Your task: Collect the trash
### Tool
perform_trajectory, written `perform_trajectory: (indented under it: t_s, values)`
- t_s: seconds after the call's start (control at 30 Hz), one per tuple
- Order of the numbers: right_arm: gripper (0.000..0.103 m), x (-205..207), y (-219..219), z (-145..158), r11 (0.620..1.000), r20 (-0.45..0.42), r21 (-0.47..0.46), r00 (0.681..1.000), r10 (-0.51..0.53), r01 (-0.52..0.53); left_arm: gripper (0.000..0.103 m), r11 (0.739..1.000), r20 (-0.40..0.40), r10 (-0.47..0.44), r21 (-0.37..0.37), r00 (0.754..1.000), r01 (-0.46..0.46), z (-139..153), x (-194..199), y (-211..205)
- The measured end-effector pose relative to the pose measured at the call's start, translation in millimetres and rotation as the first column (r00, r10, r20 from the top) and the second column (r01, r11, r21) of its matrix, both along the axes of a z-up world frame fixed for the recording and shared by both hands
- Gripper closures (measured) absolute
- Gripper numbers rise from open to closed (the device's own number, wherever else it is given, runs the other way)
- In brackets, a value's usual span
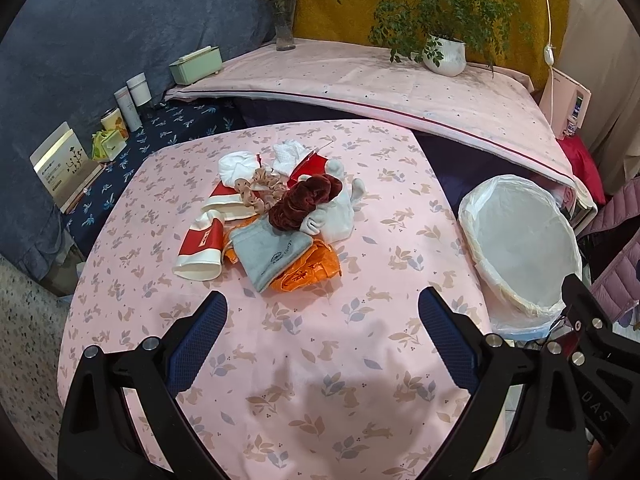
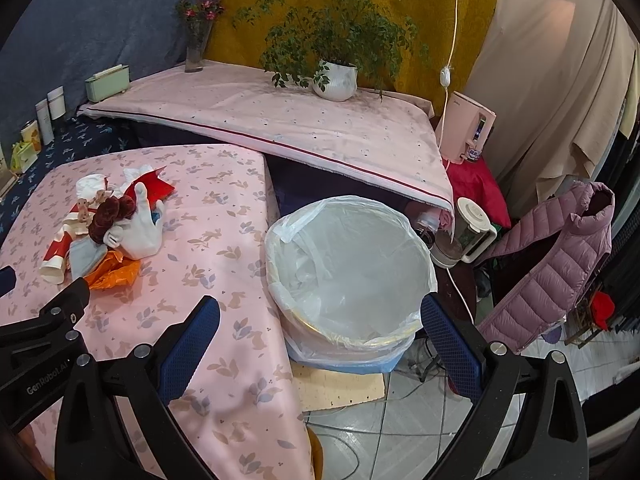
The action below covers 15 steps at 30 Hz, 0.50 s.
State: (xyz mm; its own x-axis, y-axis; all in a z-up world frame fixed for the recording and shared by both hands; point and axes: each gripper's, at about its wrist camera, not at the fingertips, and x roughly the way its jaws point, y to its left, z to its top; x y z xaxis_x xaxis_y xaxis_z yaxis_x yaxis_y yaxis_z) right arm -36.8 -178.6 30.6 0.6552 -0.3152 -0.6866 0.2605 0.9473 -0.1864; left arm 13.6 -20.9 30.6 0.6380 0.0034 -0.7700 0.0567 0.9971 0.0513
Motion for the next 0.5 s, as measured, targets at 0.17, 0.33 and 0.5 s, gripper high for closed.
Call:
perform_trajectory:
  t_s: [0.17,0.33,0.5]
  values:
    - [0.007,0.4,-2.2,-0.9,1.0,-0.001,0.0,1.0,-0.002,0.002,0.011,1.0,-0.006,0.0,-0.001,1.0,0.0,-0.9,1.1,-1.8]
    - [0.007,3.2,-5.8,-2.9,1.0,-0.005,0.002,1.0,-0.007,0.007,0.011,1.0,-0.006,0.0,-0.003,1.0,0.0,-0.7,0.9,-1.4]
    - [0.007,3.2,-6.1,-3.1,1.0,-0.005,0.002,1.0,-0.007,0.007,0.011,1.0,-0.005,-0.003,0.0,1.0,0.003,-1.8,1.5,-4.2]
